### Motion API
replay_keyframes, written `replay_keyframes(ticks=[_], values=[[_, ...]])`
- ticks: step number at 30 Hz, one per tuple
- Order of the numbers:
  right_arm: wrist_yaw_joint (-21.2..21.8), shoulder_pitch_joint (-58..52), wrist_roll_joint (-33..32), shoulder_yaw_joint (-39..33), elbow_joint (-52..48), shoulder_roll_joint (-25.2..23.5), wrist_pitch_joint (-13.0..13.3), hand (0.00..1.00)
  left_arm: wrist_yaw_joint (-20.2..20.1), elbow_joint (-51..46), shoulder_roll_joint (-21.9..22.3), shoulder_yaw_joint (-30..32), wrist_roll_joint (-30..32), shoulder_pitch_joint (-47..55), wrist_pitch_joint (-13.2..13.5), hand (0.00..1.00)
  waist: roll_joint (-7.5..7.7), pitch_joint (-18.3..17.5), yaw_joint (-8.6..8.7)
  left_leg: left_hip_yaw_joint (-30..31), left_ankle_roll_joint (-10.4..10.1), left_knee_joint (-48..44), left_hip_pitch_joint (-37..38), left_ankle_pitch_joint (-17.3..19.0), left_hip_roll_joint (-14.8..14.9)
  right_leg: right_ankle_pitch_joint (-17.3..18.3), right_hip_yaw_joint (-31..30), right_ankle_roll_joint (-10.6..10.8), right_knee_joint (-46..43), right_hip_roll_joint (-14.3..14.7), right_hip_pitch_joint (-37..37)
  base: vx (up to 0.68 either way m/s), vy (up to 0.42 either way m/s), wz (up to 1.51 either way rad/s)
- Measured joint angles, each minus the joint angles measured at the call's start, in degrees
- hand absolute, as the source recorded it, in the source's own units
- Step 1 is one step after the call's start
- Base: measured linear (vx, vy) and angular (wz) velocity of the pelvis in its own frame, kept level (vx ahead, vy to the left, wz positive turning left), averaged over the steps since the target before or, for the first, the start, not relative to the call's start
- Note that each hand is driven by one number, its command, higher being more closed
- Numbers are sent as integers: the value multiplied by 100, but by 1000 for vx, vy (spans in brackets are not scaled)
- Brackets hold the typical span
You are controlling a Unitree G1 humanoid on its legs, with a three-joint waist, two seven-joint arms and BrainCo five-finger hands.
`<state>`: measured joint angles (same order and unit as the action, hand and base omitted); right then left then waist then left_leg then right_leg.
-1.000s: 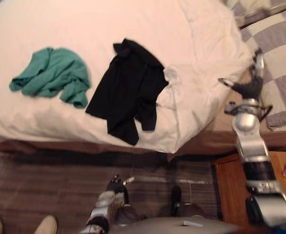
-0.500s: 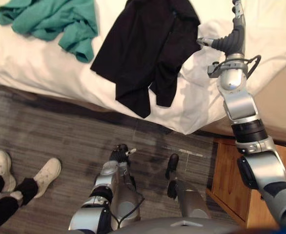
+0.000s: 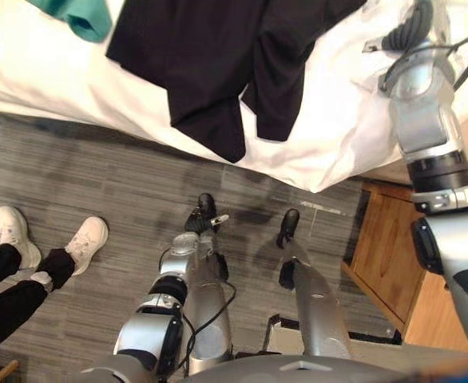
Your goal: Tidy the bed and pick cloth on bed and put in laundry
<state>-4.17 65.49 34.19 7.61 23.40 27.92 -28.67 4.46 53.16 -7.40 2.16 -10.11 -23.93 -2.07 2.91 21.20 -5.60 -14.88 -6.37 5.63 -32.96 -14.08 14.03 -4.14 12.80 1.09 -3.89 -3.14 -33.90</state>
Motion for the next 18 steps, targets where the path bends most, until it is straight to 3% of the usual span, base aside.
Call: replay_keyframes(ticks=[4,9,12,13,14,16,17,18], values=[[436,257,491,169,388,50,-98,100,-39,-2,-44,-1,1,1,15,0,0,0,1,-34,3,0,16,-7,-5,1,2,0,-27,-15,7,37,-7,2],[355,450,383,334,841,253,-40,100,-204,-1,-151,-11,61,3,29,0,1,-1,-19,-77,2,3,56,-3,0,0,5,1,-67,-47,32,29,-6,2],[-250,341,-652,308,969,254,188,100,-217,-3,-211,-130,227,24,44,0,5,-5,-17,-181,4,1,230,-4,-7,0,-7,1,-32,-67,212,63,-8,2],[-564,102,-1316,217,901,255,333,100,-215,-14,-191,-186,256,50,45,0,10,-7,-11,-248,1,1,358,-1,-6,0,-7,2,25,-62,367,83,-21,6],[-997,-360,-2321,-57,596,252,573,100,-199,-30,-163,-206,297,87,43,0,17,-14,-11,-409,1,0,506,0,1,-4,-14,9,117,-46,560,83,-26,5],[-1326,-1010,-2989,-374,95,245,839,100,-155,-161,-125,-216,353,178,15,0,45,-36,-10,-580,1,0,651,0,4,-6,-51,11,182,-26,720,63,-25,-5],[-1562,-1758,-3428,-737,-588,228,1188,100,-117,-384,-84,-252,402,295,-10,0,48,-37,-3,-718,2,0,787,1,10,-10,-107,16,225,4,841,79,-44,-16],[-1658,-2170,-3613,-917,-942,217,1350,100,-35,-477,-78,-318,401,349,-43,0,48,-43,15,-794,2,1,842,1,24,-10,-138,16,235,16,876,67,-38,-18]])
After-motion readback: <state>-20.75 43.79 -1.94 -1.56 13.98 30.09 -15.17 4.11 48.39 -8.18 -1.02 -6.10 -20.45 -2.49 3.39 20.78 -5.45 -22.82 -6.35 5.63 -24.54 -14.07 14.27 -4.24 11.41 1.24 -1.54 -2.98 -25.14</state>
